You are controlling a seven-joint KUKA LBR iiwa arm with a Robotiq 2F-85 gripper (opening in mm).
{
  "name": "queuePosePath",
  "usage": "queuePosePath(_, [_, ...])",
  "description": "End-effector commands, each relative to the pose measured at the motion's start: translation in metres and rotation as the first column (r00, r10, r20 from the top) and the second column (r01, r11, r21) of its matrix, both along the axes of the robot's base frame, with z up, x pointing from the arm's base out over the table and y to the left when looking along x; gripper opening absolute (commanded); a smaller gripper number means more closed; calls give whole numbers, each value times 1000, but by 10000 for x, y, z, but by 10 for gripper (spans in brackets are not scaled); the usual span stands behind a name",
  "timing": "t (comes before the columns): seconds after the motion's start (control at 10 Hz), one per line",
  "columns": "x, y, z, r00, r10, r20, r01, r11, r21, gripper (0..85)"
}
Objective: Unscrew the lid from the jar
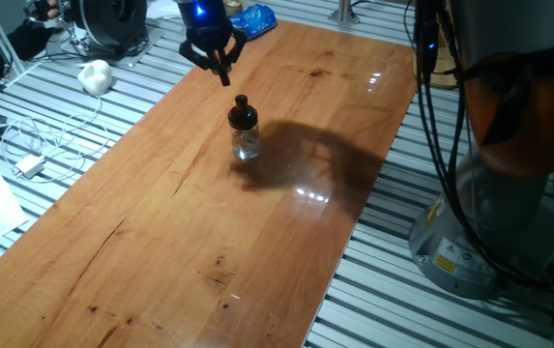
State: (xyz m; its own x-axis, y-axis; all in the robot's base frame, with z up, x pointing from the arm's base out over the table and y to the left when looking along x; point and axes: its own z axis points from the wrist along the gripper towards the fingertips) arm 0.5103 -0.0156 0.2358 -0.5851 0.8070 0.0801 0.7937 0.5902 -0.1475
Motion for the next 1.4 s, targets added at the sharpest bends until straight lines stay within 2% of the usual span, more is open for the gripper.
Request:
queuePosePath(0.0, [-6,-27,-2,996,89,-5,-89,996,9,0])
queuePosePath(0.7, [-7,-35,-1,965,263,-17,-262,964,48,0])
queuePosePath(1.0, [-7,-35,-1,953,304,-16,-302,952,57,0])
queuePosePath(1.1, [-7,-35,-2,952,305,-16,-304,951,58,0])
queuePosePath(1.3, [-7,-36,-1,966,257,-13,-256,966,41,0])
